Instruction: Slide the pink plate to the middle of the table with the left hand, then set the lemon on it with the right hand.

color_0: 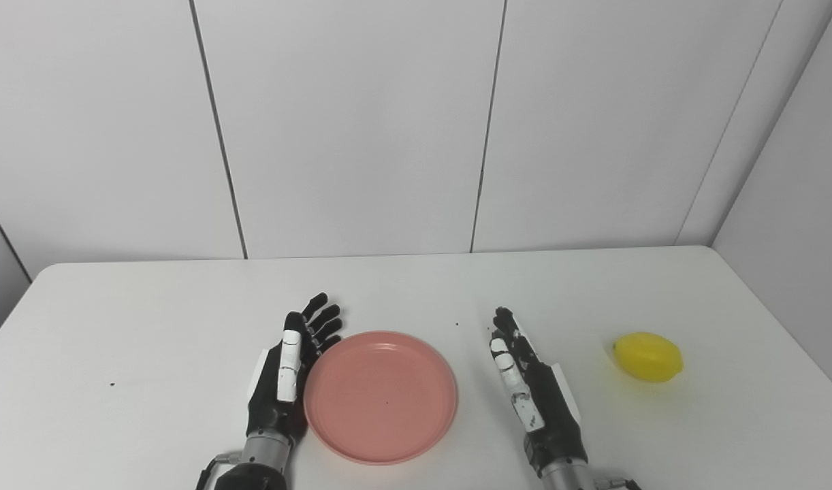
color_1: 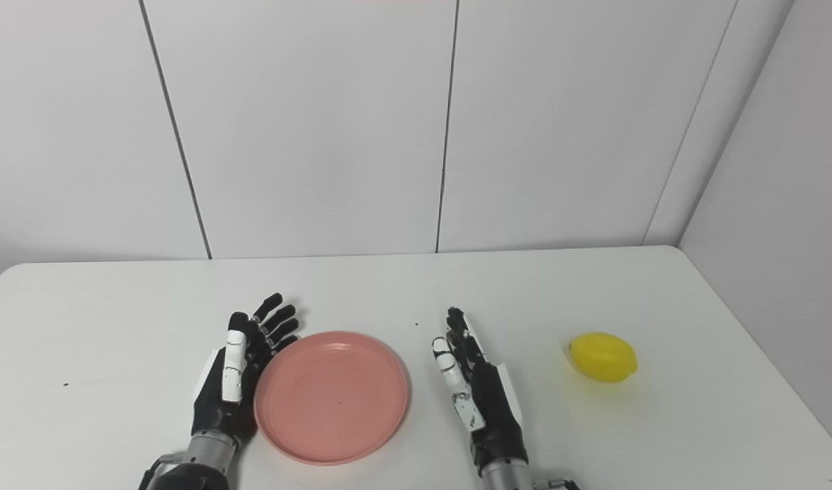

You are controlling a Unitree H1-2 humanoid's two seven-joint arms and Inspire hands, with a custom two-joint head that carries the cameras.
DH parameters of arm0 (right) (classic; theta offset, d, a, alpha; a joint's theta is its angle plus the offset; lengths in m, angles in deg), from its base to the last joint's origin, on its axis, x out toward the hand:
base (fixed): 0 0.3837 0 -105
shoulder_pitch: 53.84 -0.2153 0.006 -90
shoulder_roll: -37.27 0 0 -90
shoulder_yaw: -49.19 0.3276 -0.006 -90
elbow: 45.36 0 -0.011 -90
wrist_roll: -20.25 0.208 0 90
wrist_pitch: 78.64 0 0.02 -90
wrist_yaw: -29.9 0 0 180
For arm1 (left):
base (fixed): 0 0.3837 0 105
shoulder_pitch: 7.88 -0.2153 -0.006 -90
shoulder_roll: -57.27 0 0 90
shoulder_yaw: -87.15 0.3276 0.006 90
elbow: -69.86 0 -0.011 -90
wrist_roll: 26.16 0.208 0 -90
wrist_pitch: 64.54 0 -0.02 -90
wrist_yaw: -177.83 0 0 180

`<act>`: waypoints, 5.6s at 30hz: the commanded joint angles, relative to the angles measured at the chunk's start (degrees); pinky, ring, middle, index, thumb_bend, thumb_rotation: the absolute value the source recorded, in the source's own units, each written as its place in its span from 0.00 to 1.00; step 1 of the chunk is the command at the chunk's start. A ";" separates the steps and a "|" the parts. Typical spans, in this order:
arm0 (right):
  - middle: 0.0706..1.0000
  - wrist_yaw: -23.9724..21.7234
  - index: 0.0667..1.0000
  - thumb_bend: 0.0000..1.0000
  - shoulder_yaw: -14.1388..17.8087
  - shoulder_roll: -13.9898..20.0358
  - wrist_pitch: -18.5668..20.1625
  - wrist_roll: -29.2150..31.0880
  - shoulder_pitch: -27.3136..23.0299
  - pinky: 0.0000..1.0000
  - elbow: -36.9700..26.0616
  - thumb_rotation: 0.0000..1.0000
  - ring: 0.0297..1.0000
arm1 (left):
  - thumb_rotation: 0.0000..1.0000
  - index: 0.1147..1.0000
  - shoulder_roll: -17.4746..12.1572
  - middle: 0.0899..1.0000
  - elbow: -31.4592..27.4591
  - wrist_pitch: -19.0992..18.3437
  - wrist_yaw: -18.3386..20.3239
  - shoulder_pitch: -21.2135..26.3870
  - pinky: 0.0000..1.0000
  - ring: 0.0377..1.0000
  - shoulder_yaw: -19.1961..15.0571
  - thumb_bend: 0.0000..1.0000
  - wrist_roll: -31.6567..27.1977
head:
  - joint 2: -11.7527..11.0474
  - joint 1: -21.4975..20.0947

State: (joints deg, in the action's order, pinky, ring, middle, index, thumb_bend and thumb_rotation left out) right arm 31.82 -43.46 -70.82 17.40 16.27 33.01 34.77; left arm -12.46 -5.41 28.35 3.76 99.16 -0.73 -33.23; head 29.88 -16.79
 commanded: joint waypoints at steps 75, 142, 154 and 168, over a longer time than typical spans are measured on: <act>0.83 -12.23 0.83 0.90 10.73 20.19 20.47 -38.12 -4.31 0.69 -17.72 0.16 0.80 | 1.00 0.91 2.17 0.91 -7.51 -2.07 -1.79 -4.36 0.92 0.92 3.18 0.77 3.11 | 3.85 -7.18; 0.86 -14.55 0.87 0.93 12.20 22.43 20.84 -46.69 -10.09 0.74 -6.92 0.16 0.84 | 0.98 0.82 -1.69 0.83 -1.70 2.63 2.94 -3.95 0.82 0.84 -1.35 0.80 -3.54 | -0.02 -16.92; 0.86 -11.70 0.86 0.94 10.33 23.94 20.61 -44.34 -9.85 0.71 -1.15 0.18 0.81 | 1.00 0.83 -1.88 0.84 -2.14 2.65 3.62 -4.40 0.83 0.85 -1.14 0.79 -3.41 | 0.46 -16.56; 0.76 -7.73 0.76 0.84 8.40 23.72 20.56 -42.60 -9.57 0.58 2.51 0.01 0.68 | 0.99 0.83 -1.63 0.84 -4.16 1.56 3.41 -4.89 0.82 0.85 -1.04 0.79 -3.26 | 1.50 -16.15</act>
State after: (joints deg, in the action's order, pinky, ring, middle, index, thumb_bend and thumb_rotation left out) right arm 21.89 -35.36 -47.96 38.21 -26.46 24.99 38.00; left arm -13.60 -9.72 29.28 6.73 96.08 -1.54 -35.92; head 31.37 -32.96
